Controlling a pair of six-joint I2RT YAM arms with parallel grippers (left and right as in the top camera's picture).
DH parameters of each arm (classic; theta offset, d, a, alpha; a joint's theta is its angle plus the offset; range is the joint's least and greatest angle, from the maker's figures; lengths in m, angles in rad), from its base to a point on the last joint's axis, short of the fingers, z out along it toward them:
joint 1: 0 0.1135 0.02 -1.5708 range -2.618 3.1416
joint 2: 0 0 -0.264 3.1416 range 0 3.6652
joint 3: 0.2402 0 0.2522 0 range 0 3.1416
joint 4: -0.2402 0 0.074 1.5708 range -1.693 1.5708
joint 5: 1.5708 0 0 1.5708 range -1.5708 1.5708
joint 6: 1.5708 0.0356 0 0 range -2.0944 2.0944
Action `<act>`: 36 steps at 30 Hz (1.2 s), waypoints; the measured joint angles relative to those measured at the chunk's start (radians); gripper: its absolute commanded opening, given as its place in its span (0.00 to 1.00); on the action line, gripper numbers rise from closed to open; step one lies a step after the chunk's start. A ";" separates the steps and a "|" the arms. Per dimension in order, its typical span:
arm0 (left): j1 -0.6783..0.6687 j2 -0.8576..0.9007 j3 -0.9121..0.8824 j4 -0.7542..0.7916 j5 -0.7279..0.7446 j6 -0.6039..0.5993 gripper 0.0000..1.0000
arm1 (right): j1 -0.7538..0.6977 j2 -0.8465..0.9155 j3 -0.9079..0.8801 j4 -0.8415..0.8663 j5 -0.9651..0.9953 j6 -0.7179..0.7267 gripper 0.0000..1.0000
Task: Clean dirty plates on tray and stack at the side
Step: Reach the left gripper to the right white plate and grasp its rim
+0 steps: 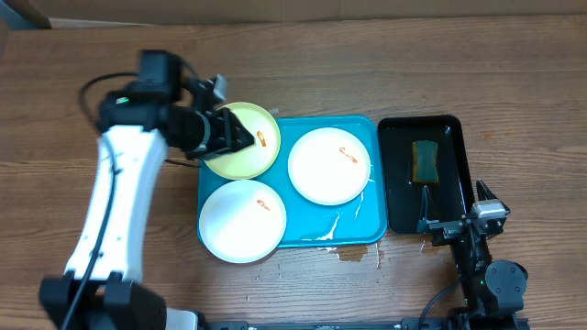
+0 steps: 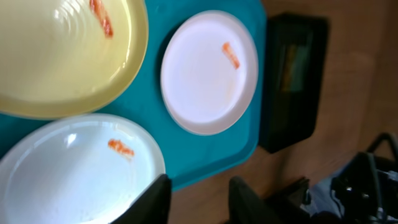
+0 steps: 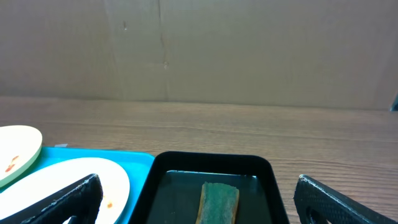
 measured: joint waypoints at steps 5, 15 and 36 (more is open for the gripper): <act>-0.152 0.093 0.000 -0.010 -0.150 -0.106 0.43 | 0.000 0.000 0.000 0.000 0.000 0.000 1.00; -0.330 0.234 0.000 0.091 -0.311 -0.274 0.43 | 0.000 0.000 0.000 0.000 0.000 0.000 1.00; -0.425 0.405 0.000 0.133 -0.410 -0.361 0.40 | 0.000 0.000 0.000 0.000 0.000 0.000 1.00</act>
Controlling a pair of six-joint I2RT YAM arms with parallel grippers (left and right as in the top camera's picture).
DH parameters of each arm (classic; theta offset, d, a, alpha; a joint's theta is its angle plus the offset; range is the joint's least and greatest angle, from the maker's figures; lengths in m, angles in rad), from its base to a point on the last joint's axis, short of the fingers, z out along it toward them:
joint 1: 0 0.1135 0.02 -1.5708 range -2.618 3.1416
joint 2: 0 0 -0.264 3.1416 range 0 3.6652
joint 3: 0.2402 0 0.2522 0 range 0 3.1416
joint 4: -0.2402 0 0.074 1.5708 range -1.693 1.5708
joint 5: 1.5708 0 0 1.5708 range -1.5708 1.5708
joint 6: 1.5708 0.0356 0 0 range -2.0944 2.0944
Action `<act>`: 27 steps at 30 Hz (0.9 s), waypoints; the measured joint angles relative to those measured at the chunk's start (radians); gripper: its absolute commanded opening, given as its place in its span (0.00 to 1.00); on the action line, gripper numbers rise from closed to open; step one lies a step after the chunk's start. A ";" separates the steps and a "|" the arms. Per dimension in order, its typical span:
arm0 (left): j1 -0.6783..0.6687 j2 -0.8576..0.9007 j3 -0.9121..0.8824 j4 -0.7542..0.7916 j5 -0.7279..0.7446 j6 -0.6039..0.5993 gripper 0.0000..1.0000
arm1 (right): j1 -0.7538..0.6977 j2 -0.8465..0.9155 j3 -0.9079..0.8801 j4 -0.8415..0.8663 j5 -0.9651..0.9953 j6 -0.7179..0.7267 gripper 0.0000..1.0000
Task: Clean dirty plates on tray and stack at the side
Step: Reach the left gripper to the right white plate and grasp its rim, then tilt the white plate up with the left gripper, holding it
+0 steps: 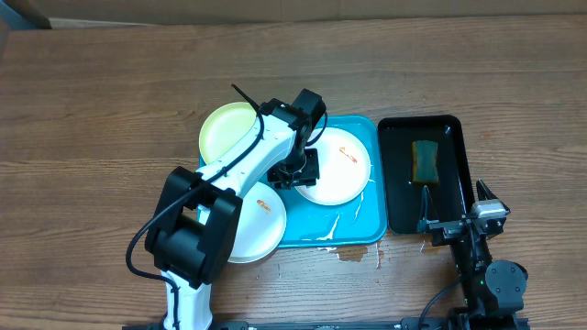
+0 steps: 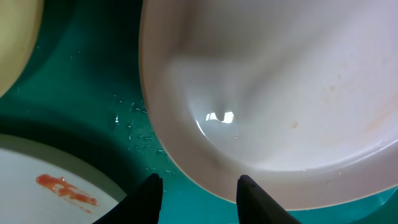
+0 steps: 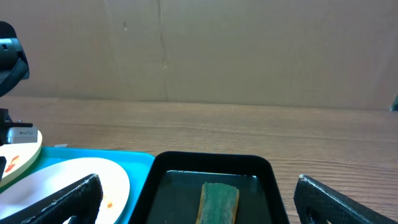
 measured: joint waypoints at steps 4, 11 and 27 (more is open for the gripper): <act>0.000 0.002 0.000 0.000 -0.023 0.000 0.39 | 0.000 0.000 0.000 0.000 0.000 0.000 1.00; -0.005 0.003 0.000 0.007 -0.057 -0.003 0.37 | 0.000 0.000 0.000 0.000 0.000 0.000 1.00; -0.046 0.005 0.000 0.026 -0.119 -0.004 0.38 | 0.000 0.000 0.000 0.000 0.000 0.000 1.00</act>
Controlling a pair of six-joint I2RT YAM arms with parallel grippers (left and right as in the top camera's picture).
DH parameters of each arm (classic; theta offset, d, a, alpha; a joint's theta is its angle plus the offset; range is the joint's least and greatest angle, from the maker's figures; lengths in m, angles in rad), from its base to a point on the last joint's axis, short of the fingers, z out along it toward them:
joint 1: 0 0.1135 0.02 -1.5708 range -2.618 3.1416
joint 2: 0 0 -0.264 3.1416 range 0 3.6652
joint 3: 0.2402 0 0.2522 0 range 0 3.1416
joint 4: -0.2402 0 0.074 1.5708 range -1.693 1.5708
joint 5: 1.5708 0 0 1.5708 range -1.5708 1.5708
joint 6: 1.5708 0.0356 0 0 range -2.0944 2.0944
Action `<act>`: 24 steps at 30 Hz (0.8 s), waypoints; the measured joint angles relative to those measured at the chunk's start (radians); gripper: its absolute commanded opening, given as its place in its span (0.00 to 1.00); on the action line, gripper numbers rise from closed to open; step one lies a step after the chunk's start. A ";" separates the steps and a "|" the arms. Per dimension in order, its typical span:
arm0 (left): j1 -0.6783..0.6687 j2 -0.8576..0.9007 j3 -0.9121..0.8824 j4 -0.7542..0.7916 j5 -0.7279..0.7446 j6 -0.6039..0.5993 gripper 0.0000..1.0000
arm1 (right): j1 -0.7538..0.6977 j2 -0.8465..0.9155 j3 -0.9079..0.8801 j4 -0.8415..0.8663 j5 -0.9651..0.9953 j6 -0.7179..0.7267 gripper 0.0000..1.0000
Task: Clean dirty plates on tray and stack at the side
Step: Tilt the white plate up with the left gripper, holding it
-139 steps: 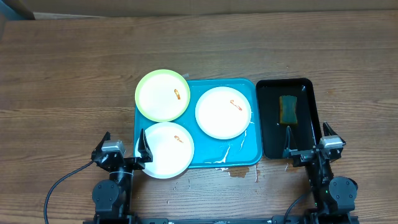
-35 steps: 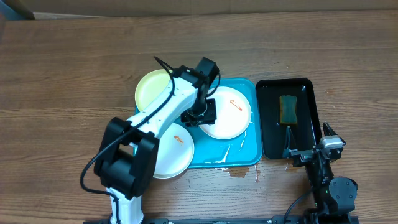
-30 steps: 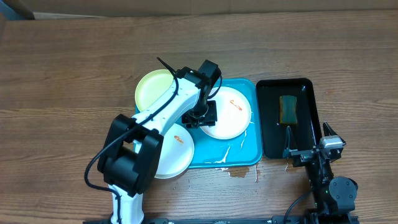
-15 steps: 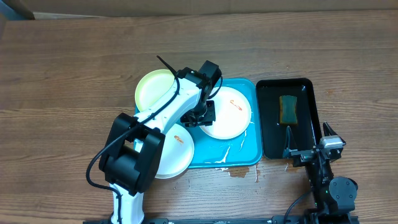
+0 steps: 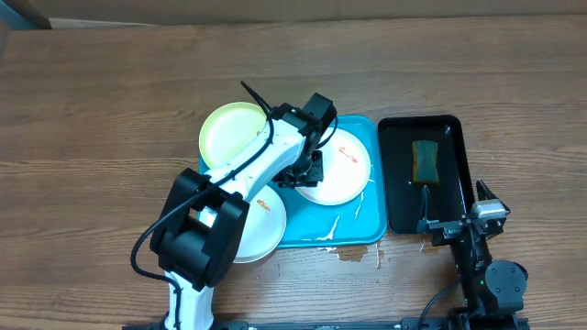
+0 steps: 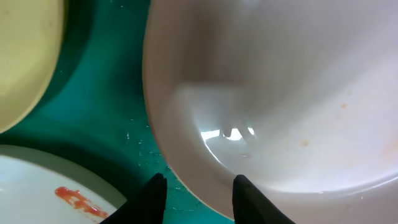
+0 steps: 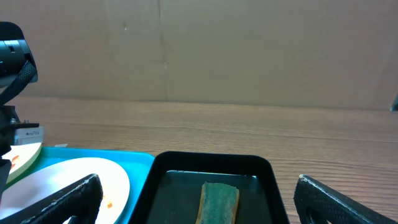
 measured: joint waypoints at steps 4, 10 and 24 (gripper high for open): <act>0.000 0.000 0.000 0.000 -0.010 -0.002 0.36 | 0.000 0.000 0.000 0.001 0.000 0.000 1.00; 0.000 0.000 -0.002 0.012 -0.025 -0.010 0.32 | 0.000 0.000 0.000 0.001 0.000 0.000 1.00; 0.000 0.002 -0.080 0.099 -0.051 -0.021 0.17 | 0.000 0.000 0.000 0.000 0.000 0.000 1.00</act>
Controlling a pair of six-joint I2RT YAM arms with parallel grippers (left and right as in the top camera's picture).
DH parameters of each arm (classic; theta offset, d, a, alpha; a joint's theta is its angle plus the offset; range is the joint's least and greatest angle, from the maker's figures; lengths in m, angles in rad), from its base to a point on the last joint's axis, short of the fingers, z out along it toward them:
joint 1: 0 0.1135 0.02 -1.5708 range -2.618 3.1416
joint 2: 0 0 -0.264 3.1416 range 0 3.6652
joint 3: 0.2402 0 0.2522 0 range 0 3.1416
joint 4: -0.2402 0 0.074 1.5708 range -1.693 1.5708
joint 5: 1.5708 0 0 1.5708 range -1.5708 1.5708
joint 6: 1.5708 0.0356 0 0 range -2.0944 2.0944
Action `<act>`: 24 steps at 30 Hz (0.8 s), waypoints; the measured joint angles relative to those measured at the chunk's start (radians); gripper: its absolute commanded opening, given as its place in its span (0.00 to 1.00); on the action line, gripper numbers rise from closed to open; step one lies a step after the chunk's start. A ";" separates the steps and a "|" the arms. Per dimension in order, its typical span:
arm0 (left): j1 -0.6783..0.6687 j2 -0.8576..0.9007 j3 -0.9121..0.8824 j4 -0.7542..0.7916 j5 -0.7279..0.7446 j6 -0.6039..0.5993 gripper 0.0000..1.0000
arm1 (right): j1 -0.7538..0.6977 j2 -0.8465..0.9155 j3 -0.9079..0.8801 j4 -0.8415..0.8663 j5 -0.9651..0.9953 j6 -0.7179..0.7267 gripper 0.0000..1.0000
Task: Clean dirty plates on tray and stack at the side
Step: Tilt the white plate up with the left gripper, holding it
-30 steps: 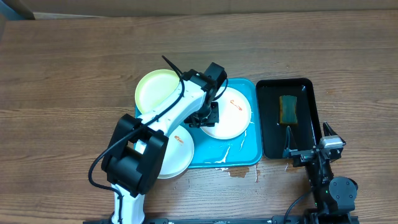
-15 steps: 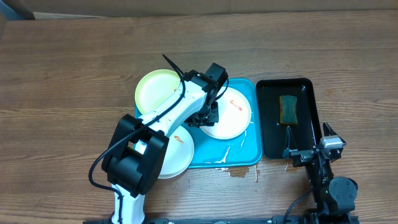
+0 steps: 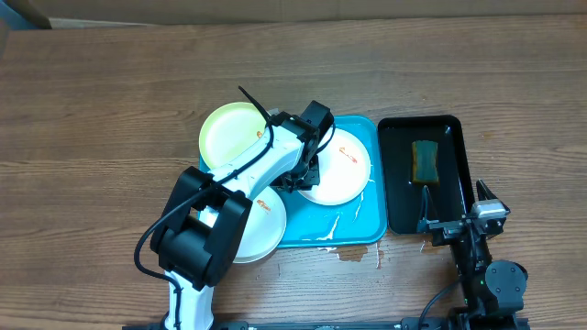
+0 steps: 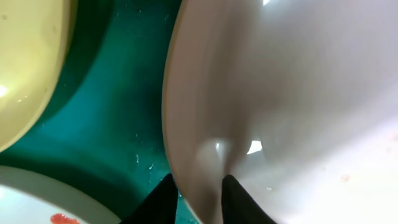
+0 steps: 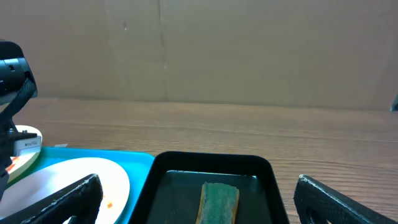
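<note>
A teal tray holds a yellow plate, a white plate at the front left and a second white plate at the right, each with a red smear. My left gripper is at the left rim of the right white plate. Its fingers are shut on that rim, one on each side. The yellow plate fills the left of that view. My right gripper stands open near the front of the black tray, which holds a green sponge.
A small wet spill lies on the wooden table just in front of the teal tray. White streaks mark the tray floor near its front right corner. A cardboard wall stands behind the table in the right wrist view.
The left gripper's fingers have drawn closer together on the left rim of the right white plate, and the view has shifted slightly along that rim. The right arm has not moved.
My left gripper first hung open over the yellow plate at the tray's back left. Then it was down at the left rim of the right white plate, fingers apart on either side. The gap has narrowed since, and the fingers now pinch that rim.
</note>
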 measured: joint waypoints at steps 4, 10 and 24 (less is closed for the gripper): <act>0.001 0.000 0.000 0.024 -0.004 0.010 0.10 | 0.000 0.000 0.000 0.000 0.000 0.000 1.00; 0.007 0.000 0.000 0.027 -0.007 0.072 0.08 | 0.000 0.000 0.000 0.000 0.000 -0.001 1.00; 0.048 0.000 0.000 0.034 -0.064 0.106 0.10 | 0.000 0.000 0.000 0.000 0.000 0.000 1.00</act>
